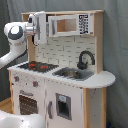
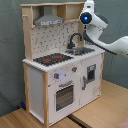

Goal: Play with the kitchen

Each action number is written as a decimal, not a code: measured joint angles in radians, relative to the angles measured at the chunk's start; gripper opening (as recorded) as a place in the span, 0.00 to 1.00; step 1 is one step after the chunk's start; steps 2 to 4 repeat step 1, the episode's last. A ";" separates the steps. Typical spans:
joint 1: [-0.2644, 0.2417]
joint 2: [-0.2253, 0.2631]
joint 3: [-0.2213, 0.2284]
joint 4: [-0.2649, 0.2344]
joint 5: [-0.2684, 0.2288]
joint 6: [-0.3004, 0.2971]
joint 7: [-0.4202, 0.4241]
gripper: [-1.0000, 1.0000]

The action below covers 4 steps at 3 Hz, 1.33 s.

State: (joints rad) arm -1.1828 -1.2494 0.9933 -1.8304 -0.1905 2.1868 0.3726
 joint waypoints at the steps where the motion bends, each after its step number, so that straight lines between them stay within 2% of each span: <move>1: 0.001 0.000 0.001 0.000 0.000 0.001 0.000 1.00; 4: 0.001 0.000 0.001 0.000 0.000 0.001 0.000 1.00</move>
